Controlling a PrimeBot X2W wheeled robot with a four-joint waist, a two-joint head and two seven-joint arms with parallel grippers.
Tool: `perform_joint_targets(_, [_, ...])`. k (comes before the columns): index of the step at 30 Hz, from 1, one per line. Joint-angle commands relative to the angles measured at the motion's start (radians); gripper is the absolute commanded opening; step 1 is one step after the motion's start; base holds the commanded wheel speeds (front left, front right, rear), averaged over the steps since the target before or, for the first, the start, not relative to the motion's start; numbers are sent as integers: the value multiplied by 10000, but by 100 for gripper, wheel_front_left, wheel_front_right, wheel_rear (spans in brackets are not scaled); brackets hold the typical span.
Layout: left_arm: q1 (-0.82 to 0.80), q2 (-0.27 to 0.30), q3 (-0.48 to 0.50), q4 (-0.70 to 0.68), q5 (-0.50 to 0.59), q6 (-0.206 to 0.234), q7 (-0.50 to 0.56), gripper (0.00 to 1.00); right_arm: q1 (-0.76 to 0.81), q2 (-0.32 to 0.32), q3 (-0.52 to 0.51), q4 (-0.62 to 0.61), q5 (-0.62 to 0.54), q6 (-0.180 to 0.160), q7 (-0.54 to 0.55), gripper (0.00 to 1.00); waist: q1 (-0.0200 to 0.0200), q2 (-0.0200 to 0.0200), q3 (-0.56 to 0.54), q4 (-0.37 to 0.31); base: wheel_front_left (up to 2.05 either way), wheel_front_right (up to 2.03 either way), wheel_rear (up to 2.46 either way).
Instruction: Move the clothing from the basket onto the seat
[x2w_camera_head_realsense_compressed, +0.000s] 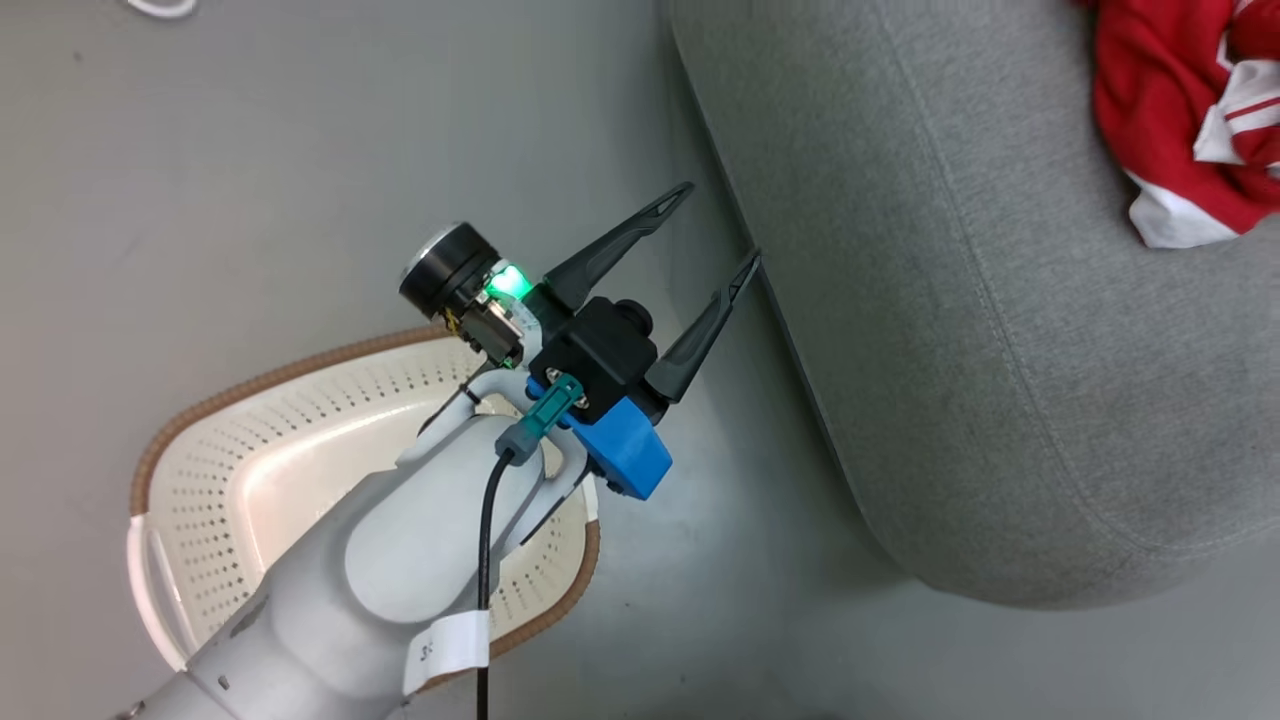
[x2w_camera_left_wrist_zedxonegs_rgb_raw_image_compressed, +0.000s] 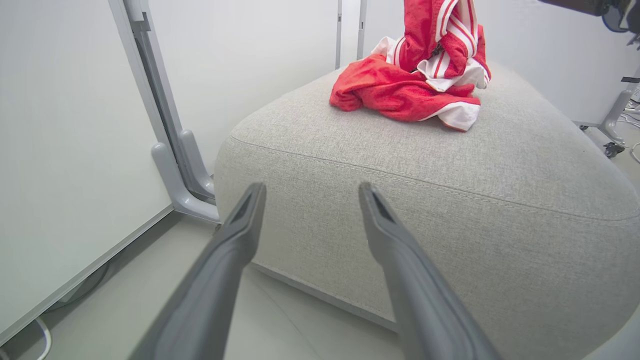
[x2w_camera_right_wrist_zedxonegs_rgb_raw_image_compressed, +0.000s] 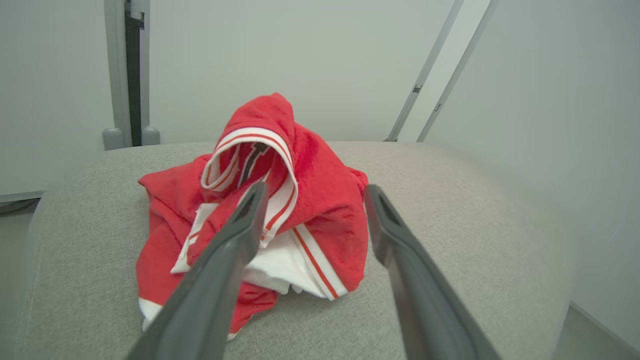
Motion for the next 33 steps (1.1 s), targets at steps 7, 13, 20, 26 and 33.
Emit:
perform_joint_targets(7, [919, -137, 959, -632, -84, 478, -74, 100, 865, 184, 840, -850, 138, 1, -33, 100, 0, 0, -1458, 509, 0, 0, 0])
perform_joint_targets(13, [1774, -211, 2093, -1293, 230, 981, -77, 100, 1298, 347, 1762, -1311, 140, 1, -34, 100, 0, 0, -2317, 1147, 0, 0, 0])
perform_joint_targets(20, [2815, -347, 3396, -1729, 537, 1215, -77, 100, 1702, 474, 2793, -1554, 150, 1, -34, 100, 0, 0, -3235, 1893, 0, 0, 0])
perform_joint_targets(26, [3783, -460, 4559, -1988, 711, 1225, -78, 100, 2022, 649, 3553, -1650, 181, 1, -34, 100, 0, 0, -3919, 2400, 0, 0, 0])
perform_joint_targets(33, [5029, -698, 5751, -2204, 997, 1073, -78, 100, 2417, 746, 4090, -1412, 321, 1, -34, 100, 0, 0, -4716, 2864, 0, 0, 0])
